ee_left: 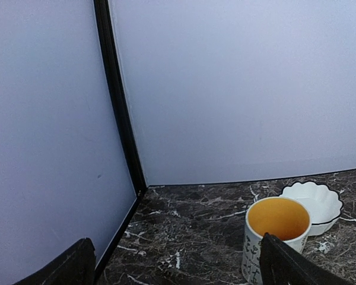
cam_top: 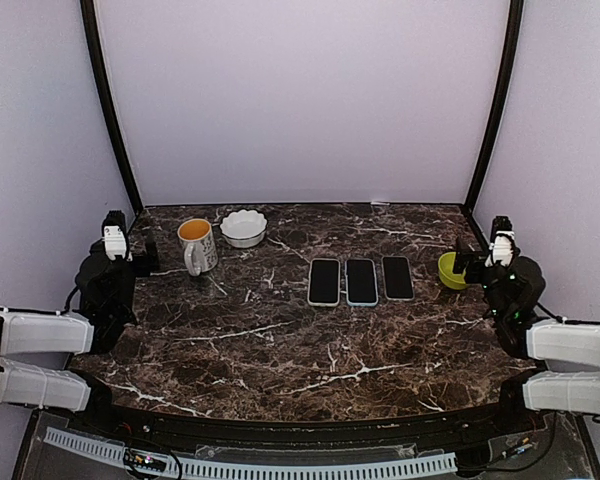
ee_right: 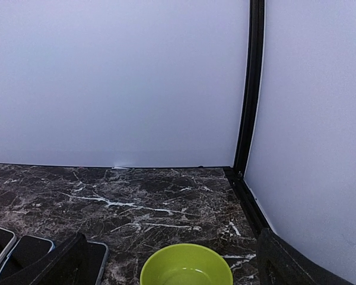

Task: Put the phone into the phone case
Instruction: Reset both arms

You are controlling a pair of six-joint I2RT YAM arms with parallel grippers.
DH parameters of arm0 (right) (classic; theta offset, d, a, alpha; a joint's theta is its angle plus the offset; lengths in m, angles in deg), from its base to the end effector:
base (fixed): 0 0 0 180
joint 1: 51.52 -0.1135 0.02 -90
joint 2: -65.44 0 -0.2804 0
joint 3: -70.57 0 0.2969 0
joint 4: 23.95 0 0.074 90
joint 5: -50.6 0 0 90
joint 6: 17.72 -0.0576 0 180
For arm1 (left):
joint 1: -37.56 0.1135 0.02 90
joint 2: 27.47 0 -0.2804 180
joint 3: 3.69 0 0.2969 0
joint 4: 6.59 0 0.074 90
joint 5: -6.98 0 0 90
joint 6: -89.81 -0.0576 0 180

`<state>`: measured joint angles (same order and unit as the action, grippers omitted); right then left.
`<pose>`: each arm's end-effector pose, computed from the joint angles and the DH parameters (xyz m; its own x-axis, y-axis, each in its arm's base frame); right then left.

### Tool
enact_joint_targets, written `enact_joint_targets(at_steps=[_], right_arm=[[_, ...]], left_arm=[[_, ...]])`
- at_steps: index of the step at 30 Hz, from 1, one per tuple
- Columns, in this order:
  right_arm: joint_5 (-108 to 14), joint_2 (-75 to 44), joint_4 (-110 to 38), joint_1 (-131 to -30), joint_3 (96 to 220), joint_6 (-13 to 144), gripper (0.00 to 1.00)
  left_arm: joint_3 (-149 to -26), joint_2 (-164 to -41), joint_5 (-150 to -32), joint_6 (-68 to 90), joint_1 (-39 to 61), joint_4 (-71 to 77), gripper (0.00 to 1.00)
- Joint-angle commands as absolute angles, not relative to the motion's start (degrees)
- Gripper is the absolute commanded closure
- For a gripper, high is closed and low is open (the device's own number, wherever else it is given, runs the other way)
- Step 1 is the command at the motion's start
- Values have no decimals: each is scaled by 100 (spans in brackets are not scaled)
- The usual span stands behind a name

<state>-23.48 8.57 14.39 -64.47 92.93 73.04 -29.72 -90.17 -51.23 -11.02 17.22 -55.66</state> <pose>0.2379 0.0385 0.1888 0.0644 0.0017 -0.9979 0.0521 0.9986 0.0051 0.2446 -0.0583 0.2118 0.1626 0.1100 -0.9805 -0.2215 0.9725 0.0724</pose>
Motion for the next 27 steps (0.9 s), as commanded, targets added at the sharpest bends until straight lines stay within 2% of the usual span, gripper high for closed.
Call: enact_joint_targets(at_steps=[1, 6, 17, 27], right_arm=[[-2231, 578, 2311, -6409, 9153, 7477, 2], [-2048, 115, 2901, -6373, 9067, 7575, 2], [-2220, -1007, 4108, -5877, 8767, 7478, 2], [-2528, -1716, 4910, -5721, 8685, 7498, 1]], left_arm=[[-2850, -9286, -5200, -490, 2205, -5800, 1], [-2644, -9463, -6463, -89, 2894, -5925, 1], [-2615, -9748, -7184, -445, 3275, -5959, 1], [-2775, -10873, -7398, -708, 3286, -6660, 1]])
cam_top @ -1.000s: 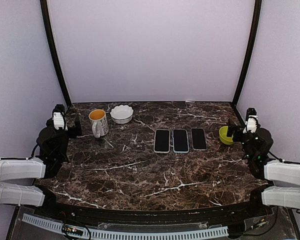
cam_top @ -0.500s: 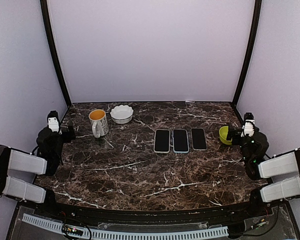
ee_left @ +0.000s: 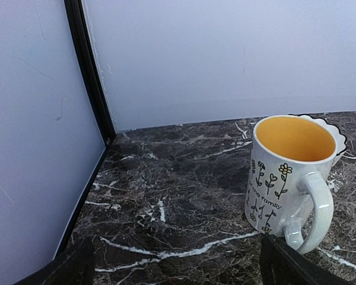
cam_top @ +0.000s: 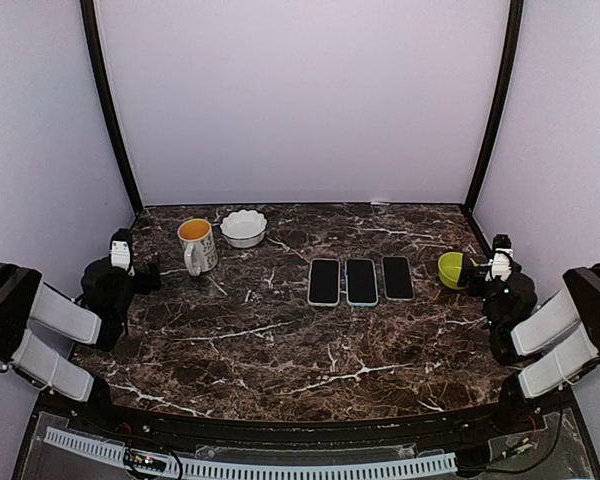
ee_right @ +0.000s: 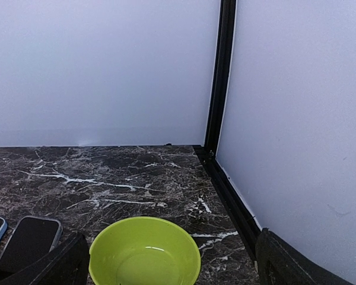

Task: Put the phone into the phone case
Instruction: Reset both arms

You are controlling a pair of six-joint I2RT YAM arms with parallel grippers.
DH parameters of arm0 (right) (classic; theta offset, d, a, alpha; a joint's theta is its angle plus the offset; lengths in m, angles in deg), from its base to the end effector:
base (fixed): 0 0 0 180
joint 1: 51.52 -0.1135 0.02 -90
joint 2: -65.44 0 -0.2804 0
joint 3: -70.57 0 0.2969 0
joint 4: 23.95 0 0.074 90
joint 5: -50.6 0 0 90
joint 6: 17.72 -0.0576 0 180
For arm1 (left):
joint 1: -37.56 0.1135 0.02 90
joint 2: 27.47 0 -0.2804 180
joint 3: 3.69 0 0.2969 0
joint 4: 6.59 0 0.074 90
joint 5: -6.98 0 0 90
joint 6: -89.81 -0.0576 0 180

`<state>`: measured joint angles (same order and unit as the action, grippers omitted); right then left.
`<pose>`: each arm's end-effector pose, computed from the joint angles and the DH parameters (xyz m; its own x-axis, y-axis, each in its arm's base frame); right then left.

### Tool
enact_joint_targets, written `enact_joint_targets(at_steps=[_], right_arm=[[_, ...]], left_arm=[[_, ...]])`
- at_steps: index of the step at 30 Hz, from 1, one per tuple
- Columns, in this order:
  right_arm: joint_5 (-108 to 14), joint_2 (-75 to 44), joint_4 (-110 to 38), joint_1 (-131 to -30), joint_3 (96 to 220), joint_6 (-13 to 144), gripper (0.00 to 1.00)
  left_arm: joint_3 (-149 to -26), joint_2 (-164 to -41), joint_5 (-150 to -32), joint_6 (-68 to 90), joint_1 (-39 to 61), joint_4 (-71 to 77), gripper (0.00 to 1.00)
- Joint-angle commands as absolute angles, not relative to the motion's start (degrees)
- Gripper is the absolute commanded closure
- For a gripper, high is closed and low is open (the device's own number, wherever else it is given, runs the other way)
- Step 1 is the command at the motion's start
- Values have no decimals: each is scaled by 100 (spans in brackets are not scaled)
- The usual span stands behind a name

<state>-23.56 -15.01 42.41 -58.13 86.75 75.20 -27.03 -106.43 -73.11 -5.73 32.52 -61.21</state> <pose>0.2320 0.0111 0.1273 0.0280 -0.0461 -0.9985 0.1619 0.9860 -0.0410 0.2645 -0.0134 0.1414 -0.0255 0.0977 -0.9949 -0.0828 0.9916 0.0995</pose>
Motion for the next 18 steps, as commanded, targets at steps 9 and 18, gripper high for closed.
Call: enact_joint_targets(at_steps=[9, 18], right_arm=[[-2610, -2292, 5175, -5656, 8811, 7473, 2], [-2459, -2316, 4604, -5522, 9170, 7270, 1]], left_arm=[[-2809, -11758, -7656, -781, 3341, -7313, 1], [-2958, -11766, -7969, -662, 3500, -7012, 1]])
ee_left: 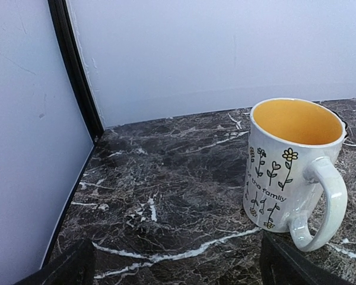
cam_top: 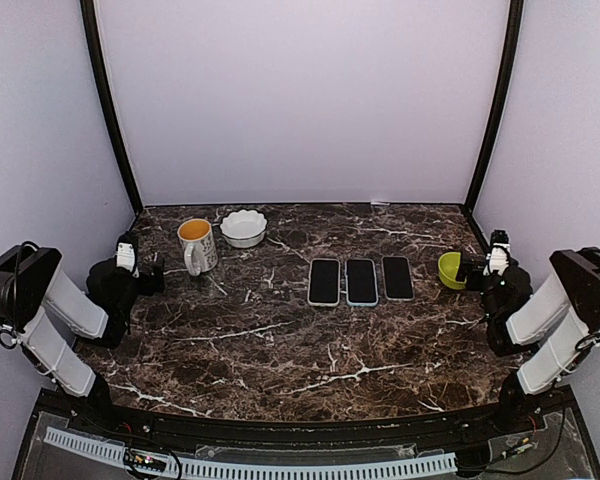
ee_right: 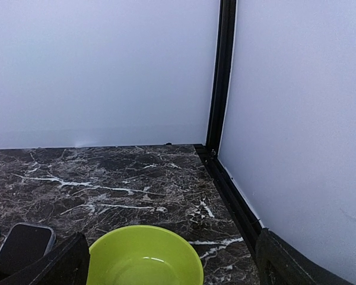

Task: Put the phone into the phone case
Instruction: Reset both arms

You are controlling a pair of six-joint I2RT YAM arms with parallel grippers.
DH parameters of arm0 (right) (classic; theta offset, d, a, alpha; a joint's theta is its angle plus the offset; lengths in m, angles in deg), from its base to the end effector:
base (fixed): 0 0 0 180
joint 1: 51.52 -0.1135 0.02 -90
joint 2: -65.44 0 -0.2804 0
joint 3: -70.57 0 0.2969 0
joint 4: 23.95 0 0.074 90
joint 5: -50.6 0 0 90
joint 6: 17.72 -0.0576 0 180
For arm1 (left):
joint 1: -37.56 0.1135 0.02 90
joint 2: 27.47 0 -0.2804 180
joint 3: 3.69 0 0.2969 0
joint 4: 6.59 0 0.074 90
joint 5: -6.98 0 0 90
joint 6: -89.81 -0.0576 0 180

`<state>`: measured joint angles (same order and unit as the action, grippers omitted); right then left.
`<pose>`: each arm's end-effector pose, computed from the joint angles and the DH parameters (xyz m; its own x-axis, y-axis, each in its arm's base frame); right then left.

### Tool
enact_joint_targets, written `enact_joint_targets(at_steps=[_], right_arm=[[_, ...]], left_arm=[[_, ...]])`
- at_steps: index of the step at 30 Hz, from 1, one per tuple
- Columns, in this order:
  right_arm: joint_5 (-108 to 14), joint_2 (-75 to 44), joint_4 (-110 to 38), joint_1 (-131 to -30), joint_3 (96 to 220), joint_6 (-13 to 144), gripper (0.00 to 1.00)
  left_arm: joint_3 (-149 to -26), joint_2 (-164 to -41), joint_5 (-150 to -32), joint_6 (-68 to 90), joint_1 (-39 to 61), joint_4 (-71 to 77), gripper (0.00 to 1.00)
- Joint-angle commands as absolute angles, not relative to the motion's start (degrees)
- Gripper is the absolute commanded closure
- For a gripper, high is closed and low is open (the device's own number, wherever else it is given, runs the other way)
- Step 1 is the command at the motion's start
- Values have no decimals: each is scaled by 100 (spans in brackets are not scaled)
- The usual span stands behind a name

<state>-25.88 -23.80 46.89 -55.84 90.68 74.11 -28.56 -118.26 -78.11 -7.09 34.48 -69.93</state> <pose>0.2523 0.0056 0.1203 0.0246 -0.0293 -0.9993 0.1606 0.9867 -0.0249 0.2761 -0.0099 0.1169 -0.0484 0.1225 -0.9913 -0.0262 0.9920 0.1238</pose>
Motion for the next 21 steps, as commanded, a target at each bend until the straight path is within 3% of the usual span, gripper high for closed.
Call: enact_joint_targets(at_steps=[1, 21], right_arm=[[-2383, -2317, 4544, -5526, 9197, 7242, 2], [-1901, -2326, 4323, -5526, 9331, 7004, 1]], left_arm=[[-2954, -11765, -7968, -661, 3500, -7014, 1], [-2974, -11765, -8003, -653, 3512, -6968, 1]])
